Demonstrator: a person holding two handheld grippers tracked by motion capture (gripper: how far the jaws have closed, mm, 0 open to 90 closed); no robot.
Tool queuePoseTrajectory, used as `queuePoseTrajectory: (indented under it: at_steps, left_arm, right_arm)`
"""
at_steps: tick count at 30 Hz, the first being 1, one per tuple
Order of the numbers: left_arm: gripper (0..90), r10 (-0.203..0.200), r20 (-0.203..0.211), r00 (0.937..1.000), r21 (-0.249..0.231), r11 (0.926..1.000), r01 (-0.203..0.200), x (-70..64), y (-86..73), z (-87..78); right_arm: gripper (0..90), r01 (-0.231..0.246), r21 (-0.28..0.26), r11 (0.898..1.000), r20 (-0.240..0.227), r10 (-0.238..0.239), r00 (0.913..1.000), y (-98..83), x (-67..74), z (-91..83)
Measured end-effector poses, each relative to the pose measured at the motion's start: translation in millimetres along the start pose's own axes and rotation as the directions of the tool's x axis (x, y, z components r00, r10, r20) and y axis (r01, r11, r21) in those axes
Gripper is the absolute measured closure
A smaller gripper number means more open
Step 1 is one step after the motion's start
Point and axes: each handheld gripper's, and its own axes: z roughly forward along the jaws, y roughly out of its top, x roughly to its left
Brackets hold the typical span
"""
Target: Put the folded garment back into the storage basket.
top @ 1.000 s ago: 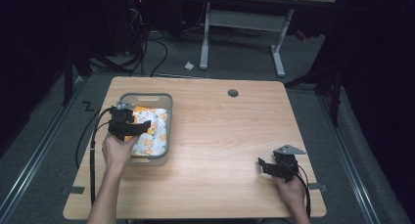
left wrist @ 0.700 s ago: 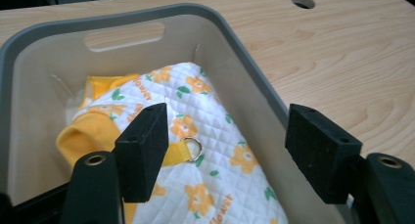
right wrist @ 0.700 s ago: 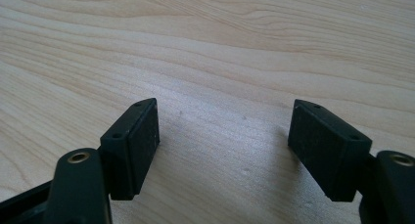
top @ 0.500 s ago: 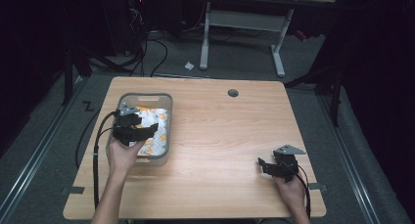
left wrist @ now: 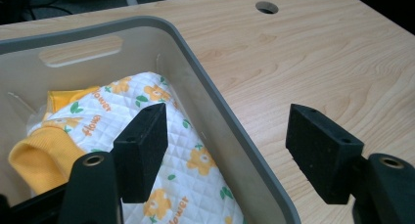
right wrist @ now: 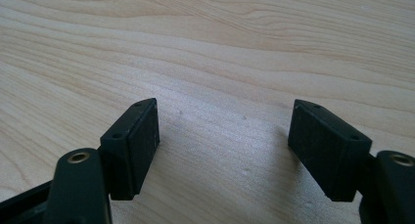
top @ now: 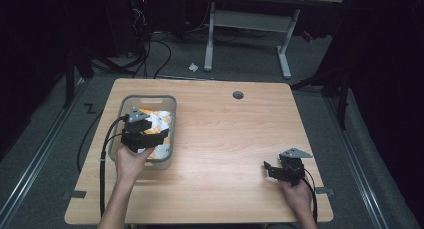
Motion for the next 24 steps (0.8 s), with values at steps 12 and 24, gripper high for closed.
queuePoseTrajectory:
  at_steps: [12,24]
  left_arm:
    - [32.5,0.015,0.039,0.9991,-0.023,0.9996,-0.014,-15.9,2.9,0.8]
    - [32.1,0.029,0.051,0.9983,-0.021,0.9994,-0.028,-27.4,2.4,3.5]
  right_arm:
    - [27.6,-0.001,0.000,1.000,0.000,0.001,1.0000,0.0,0.1,0.0]
    - [27.7,-0.001,0.000,1.000,0.000,0.001,1.0000,0.0,0.1,0.0]
